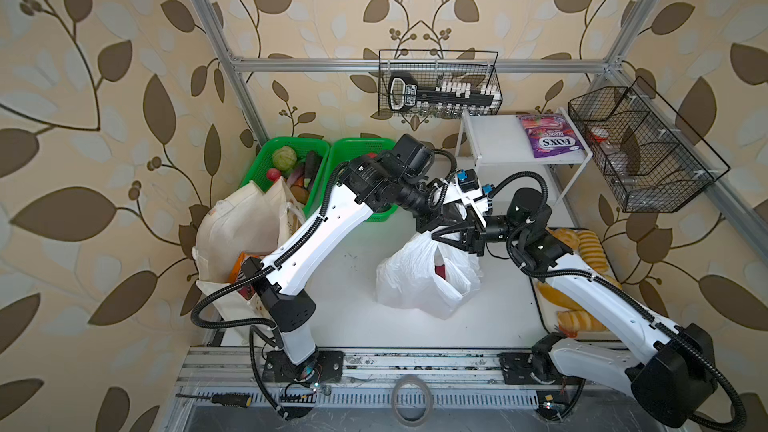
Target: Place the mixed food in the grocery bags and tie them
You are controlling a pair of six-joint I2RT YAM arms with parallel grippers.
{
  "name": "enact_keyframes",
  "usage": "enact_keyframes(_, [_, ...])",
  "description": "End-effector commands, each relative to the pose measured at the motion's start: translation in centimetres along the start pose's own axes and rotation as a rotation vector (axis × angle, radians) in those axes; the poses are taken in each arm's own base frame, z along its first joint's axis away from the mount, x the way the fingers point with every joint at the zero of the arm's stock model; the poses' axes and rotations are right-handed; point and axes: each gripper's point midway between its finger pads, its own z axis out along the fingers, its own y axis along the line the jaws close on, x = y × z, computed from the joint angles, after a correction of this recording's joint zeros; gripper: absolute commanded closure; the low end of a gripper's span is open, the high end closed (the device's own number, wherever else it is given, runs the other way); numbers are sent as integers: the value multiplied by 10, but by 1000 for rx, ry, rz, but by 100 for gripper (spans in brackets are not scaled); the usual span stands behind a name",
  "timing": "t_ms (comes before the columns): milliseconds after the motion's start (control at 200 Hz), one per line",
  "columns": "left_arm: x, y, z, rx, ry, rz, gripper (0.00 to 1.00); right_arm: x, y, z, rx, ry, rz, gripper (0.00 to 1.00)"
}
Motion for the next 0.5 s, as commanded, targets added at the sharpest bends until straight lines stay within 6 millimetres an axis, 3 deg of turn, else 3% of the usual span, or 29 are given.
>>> enact_keyframes(0, [-25,-35,-16,72,-97,105,100,6,-9,0,17,2,50,90])
enact_keyframes(150, [-28,-37,-21,57,-120,107,100,10,-14,-2,39,-2,68,95])
enact_keyframes(255, [-29,-38,-24,43,-140,103,84,10,-17,-4,56,-12,71,98])
enact_keyframes(335, [-28,-38,-24,32,-153,94,78,11,-18,-6,69,-18,69,98])
enact_keyframes(400, [-29,-38,-27,15,-168,99,66,11,-20,-6,75,-21,68,98])
enact_keyframes(495, [-30,-39,-30,2,-186,99,62,12,-20,-7,77,-22,68,98])
